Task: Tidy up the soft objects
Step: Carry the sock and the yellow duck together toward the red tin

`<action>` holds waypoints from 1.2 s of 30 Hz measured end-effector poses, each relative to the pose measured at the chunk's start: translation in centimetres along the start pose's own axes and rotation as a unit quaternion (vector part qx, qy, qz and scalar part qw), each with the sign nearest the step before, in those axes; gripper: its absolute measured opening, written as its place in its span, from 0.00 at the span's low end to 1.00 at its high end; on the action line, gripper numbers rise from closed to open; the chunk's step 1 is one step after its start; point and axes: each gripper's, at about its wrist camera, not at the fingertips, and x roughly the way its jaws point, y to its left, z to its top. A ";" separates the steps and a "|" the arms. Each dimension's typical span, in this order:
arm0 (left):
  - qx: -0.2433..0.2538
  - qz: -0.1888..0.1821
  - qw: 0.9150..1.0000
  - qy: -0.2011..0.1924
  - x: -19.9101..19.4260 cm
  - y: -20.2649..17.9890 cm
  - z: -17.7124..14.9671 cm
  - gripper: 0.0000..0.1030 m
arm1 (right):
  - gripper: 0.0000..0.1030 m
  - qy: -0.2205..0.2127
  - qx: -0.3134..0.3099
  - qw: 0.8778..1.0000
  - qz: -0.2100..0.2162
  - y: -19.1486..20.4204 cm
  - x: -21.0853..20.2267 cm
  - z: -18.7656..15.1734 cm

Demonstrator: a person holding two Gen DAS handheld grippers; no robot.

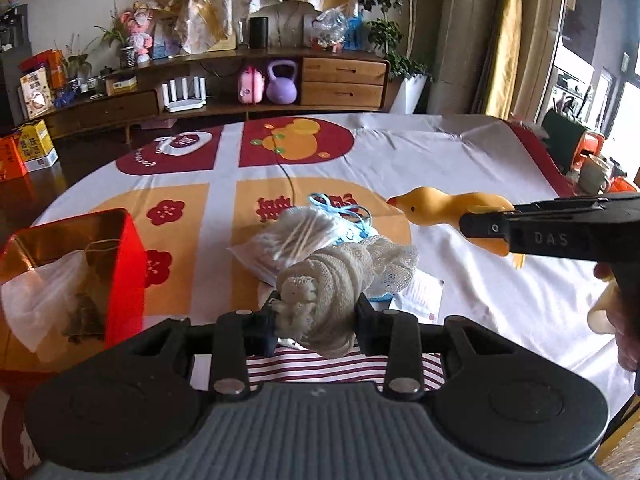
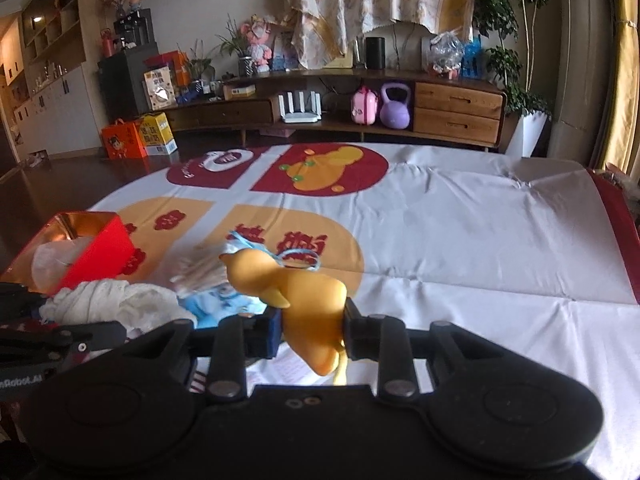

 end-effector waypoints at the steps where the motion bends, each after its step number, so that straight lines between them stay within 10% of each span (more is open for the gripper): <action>1: -0.004 0.002 1.000 -0.002 -0.4 0.2 0.1 0.34 | 0.28 -0.001 -0.002 1.000 0.002 0.4 -0.3 0.1; 36: -0.103 0.108 0.988 -0.044 -10.2 14.6 -0.9 0.35 | 0.28 -0.016 -0.087 0.991 0.104 19.8 -2.3 3.2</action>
